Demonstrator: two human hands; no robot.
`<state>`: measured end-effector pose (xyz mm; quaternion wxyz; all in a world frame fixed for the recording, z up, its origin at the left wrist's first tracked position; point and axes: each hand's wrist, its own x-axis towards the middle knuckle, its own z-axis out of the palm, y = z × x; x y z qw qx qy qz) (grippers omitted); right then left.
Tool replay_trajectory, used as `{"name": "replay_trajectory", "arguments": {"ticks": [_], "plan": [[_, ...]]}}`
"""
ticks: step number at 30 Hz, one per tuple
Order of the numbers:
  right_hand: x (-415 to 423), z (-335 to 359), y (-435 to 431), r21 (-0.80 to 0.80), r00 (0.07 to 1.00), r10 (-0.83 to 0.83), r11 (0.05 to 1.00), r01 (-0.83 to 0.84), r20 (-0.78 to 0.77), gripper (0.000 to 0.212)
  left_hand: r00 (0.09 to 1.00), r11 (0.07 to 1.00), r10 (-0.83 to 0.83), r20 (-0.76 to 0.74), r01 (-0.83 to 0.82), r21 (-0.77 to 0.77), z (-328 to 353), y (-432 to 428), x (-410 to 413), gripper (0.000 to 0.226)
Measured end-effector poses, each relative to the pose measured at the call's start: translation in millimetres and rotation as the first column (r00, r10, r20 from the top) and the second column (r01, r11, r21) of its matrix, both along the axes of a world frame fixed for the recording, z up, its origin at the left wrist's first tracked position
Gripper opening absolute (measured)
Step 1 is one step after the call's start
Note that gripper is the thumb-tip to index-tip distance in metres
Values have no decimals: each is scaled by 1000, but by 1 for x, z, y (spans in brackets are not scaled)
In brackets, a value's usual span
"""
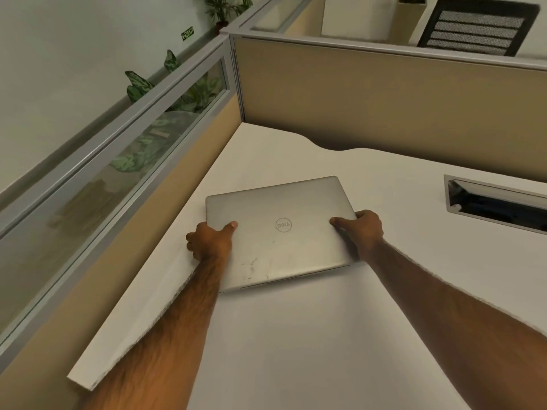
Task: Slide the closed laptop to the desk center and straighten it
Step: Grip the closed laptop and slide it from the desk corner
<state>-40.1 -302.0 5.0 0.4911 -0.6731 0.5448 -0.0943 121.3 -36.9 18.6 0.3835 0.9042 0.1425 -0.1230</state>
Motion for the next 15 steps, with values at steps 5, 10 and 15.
{"name": "replay_trajectory", "arguments": {"ticks": [5,10,15], "plan": [[-46,5,-11,16,999,-41,999,41,15,63,999,999,-35,19,35,-14,8,-19,-34,76],[-97,14,-28,-10,996,-94,996,94,11,69,997,996,-82,9,82,-27,13,-43,-76,75],[-152,25,-51,-34,990,-144,989,144,6,72,990,990,-138,6,138,-42,18,-75,-121,77]]}}
